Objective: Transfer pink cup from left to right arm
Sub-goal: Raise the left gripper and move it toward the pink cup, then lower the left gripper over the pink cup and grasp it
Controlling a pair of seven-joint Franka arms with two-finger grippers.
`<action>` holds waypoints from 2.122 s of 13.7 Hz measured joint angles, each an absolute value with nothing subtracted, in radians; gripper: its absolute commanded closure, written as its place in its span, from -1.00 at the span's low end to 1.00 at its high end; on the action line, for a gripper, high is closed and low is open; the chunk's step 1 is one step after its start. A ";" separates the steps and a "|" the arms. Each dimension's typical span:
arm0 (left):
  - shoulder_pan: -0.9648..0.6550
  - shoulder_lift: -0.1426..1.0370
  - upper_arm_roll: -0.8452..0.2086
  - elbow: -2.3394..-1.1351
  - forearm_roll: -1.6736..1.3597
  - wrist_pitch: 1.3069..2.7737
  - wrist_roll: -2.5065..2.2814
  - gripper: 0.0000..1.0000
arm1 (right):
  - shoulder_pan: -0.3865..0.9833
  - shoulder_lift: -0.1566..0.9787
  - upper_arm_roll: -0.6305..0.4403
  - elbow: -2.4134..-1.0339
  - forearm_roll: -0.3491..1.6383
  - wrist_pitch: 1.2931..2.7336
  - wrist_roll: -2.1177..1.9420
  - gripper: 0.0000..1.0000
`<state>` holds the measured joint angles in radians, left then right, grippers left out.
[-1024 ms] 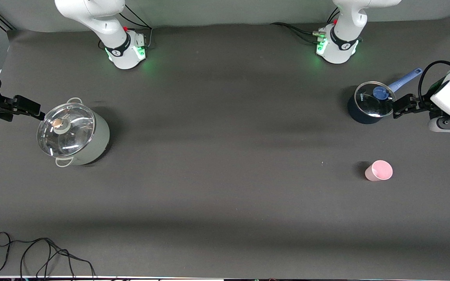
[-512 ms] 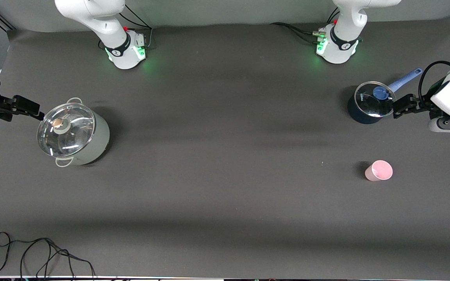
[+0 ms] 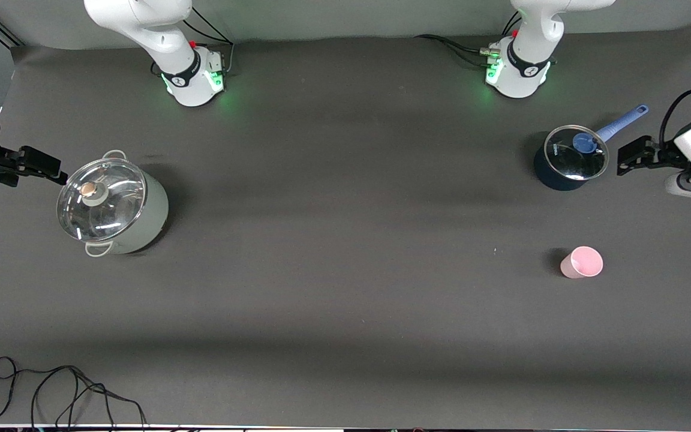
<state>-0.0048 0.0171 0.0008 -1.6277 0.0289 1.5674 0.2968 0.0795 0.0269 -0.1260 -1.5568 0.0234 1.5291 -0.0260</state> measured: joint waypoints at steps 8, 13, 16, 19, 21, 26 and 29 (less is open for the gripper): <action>0.155 0.024 0.005 -1.582 -0.104 1.568 0.946 -0.96 | 0.079 0.027 -0.127 -1.557 0.023 1.529 -0.047 -0.99; 0.405 0.139 0.011 -1.571 -0.388 1.559 1.491 -0.91 | 0.078 0.027 -0.127 -1.557 0.023 1.529 -0.047 -0.99; 0.525 0.266 0.011 -1.537 -0.555 1.492 1.732 -0.91 | 0.078 0.027 -0.127 -1.557 0.023 1.529 -0.047 -0.99; 0.613 0.429 0.010 -1.501 -0.687 1.413 1.935 -0.91 | 0.078 0.027 -0.127 -1.556 0.023 1.529 -0.047 -0.99; 0.643 0.561 0.009 -1.493 -0.771 1.407 2.093 -0.84 | 0.078 0.027 -0.127 -1.556 0.023 1.529 -0.047 -0.99; 0.677 0.808 0.007 -1.451 -0.854 1.411 2.359 -0.90 | 0.078 0.027 -0.127 -1.555 0.023 1.529 -0.047 -0.99; 0.694 0.886 0.004 -1.395 -0.906 1.411 2.448 -0.93 | 0.078 0.027 -0.127 -1.556 0.023 1.529 -0.047 -0.99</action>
<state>0.6939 0.8856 0.0043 -1.3948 -0.9063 1.4108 2.4476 0.0779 0.0273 -0.1267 -1.5555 0.0235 1.5294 -0.0474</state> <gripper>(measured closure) 0.040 0.000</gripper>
